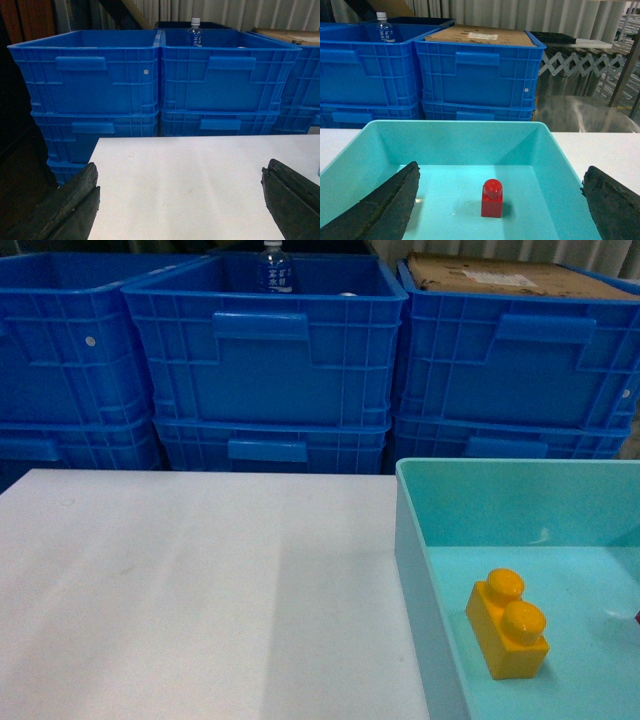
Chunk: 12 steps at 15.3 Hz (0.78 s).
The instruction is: Pick red block from blue box to shelf
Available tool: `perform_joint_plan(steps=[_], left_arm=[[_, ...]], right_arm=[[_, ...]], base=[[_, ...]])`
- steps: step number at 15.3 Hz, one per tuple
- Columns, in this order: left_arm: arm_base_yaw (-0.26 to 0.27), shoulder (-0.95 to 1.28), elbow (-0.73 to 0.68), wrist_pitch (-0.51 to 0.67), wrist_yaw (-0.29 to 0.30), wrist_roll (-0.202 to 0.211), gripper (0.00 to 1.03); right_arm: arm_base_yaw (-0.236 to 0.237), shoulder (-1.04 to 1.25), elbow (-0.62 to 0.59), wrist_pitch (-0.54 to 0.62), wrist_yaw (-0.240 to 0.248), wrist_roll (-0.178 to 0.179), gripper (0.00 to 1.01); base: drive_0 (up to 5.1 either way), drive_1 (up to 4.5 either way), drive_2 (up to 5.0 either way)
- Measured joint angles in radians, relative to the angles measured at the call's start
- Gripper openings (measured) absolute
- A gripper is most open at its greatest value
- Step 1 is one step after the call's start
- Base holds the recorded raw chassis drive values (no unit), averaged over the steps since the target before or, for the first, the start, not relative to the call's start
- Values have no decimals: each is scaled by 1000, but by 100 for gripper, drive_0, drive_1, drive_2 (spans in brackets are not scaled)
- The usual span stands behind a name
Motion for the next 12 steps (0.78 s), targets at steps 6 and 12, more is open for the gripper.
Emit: perform_joint_plan(steps=[6, 12], left_arm=[[0, 0, 0, 0, 0, 0, 98], [0, 0, 0, 0, 0, 0, 98]], right_arm=[[-85, 230, 40, 220, -116, 27, 98], [-132, 925, 343, 323, -259, 69, 98]], base=[[0, 0, 0], [0, 0, 0]])
